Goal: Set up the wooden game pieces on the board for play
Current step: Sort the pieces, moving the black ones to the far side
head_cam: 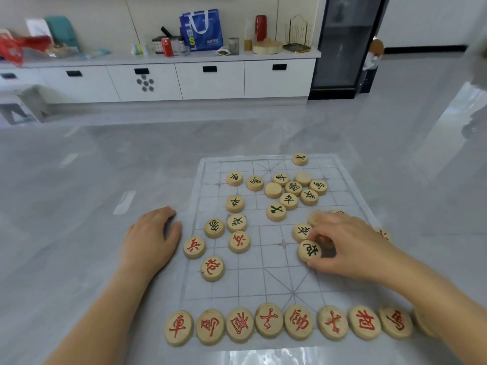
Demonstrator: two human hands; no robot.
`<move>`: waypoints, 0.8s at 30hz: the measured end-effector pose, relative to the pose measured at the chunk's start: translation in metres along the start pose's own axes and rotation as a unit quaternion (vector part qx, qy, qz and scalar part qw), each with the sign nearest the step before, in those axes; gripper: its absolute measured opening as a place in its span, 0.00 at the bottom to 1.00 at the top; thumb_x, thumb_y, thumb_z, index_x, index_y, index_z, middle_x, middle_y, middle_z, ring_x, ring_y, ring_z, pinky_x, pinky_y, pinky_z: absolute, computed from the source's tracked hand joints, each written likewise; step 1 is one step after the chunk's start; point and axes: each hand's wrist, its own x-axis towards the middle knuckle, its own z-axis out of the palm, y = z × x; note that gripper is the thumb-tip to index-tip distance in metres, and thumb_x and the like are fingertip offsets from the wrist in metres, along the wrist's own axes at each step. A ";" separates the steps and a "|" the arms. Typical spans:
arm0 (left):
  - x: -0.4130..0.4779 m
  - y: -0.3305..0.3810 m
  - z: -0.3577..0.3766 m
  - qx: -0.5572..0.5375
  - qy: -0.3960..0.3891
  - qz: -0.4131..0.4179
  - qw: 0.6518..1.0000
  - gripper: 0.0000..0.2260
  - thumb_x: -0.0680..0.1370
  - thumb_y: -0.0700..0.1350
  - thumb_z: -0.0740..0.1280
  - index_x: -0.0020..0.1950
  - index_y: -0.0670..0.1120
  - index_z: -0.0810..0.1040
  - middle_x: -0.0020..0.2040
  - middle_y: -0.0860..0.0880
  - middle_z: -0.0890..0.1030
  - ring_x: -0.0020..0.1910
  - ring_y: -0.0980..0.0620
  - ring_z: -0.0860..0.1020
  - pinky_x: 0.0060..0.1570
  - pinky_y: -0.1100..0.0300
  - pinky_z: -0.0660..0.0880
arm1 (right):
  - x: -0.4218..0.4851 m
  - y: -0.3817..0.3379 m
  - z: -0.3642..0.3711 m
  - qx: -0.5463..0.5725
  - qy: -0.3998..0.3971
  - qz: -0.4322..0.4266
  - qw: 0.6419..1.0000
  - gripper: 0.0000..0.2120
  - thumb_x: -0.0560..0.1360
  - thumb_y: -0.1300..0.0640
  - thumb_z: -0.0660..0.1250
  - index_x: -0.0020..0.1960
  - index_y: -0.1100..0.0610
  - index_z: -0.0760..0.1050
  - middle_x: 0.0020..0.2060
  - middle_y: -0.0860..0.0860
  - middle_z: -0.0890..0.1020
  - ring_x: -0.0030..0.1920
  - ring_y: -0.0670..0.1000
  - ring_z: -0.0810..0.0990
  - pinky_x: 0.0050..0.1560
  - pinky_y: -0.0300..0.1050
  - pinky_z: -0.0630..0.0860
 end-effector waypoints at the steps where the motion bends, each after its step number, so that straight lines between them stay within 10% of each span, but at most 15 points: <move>1: 0.001 0.000 0.001 0.001 -0.001 0.000 1.000 0.22 0.74 0.57 0.55 0.61 0.48 0.75 0.61 0.48 0.78 0.60 0.44 0.74 0.57 0.49 0.70 | 0.004 -0.003 -0.002 0.022 0.005 -0.002 1.000 0.15 0.67 0.38 0.66 0.49 0.44 0.73 0.42 0.39 0.71 0.44 0.41 0.68 0.42 0.35 0.62; 9: 0.006 0.008 0.008 0.018 0.028 -0.026 0.999 0.12 0.77 0.51 0.58 0.56 0.48 0.76 0.53 0.49 0.78 0.53 0.45 0.74 0.50 0.52 0.67 | 0.096 -0.065 -0.013 0.177 0.082 0.005 0.981 0.16 0.68 0.43 0.71 0.52 0.48 0.75 0.44 0.45 0.73 0.45 0.46 0.72 0.43 0.41 0.69; 24: 0.004 0.006 0.011 0.024 0.049 -0.010 0.998 0.18 0.74 0.54 0.54 0.57 0.51 0.76 0.56 0.53 0.77 0.55 0.50 0.74 0.52 0.55 0.66 | 0.216 -0.079 0.013 -0.048 0.062 0.046 0.996 0.20 0.70 0.42 0.66 0.59 0.48 0.74 0.56 0.51 0.76 0.57 0.55 0.72 0.53 0.48 0.66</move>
